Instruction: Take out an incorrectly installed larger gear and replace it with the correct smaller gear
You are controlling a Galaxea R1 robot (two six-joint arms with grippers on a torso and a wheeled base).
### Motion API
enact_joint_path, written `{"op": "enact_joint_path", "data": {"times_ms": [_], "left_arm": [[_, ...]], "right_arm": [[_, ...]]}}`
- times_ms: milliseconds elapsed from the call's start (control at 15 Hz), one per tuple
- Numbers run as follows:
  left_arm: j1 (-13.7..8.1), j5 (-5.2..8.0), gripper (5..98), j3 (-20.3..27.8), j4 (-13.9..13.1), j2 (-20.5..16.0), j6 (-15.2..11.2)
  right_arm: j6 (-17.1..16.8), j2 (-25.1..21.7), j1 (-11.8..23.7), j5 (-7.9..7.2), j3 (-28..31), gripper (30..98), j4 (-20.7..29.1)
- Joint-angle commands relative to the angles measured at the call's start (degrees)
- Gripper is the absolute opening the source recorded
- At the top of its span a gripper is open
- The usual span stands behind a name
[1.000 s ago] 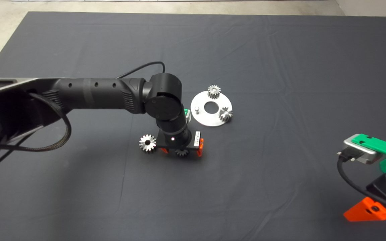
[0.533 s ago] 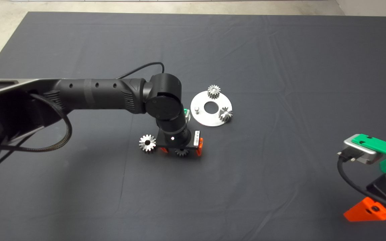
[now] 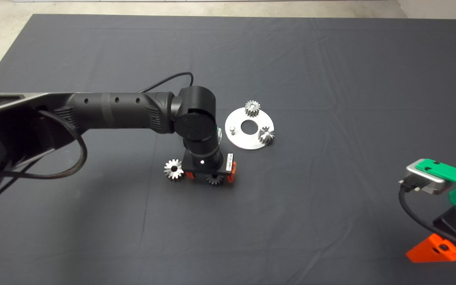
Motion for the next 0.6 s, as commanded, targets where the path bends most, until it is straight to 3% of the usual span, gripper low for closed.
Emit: {"op": "enact_joint_path", "data": {"times_ms": [0,533], "left_arm": [[-0.4,0.88,84.7,0.0,0.6,0.6,0.3],[-0.5,0.96,74.9,0.1,1.1,1.4,0.2]], "right_arm": [[-0.2,0.0,0.7,-5.25,0.4,97.7,1.3],[-0.3,0.1,0.7,-5.28,0.4,97.7,1.1]]}}
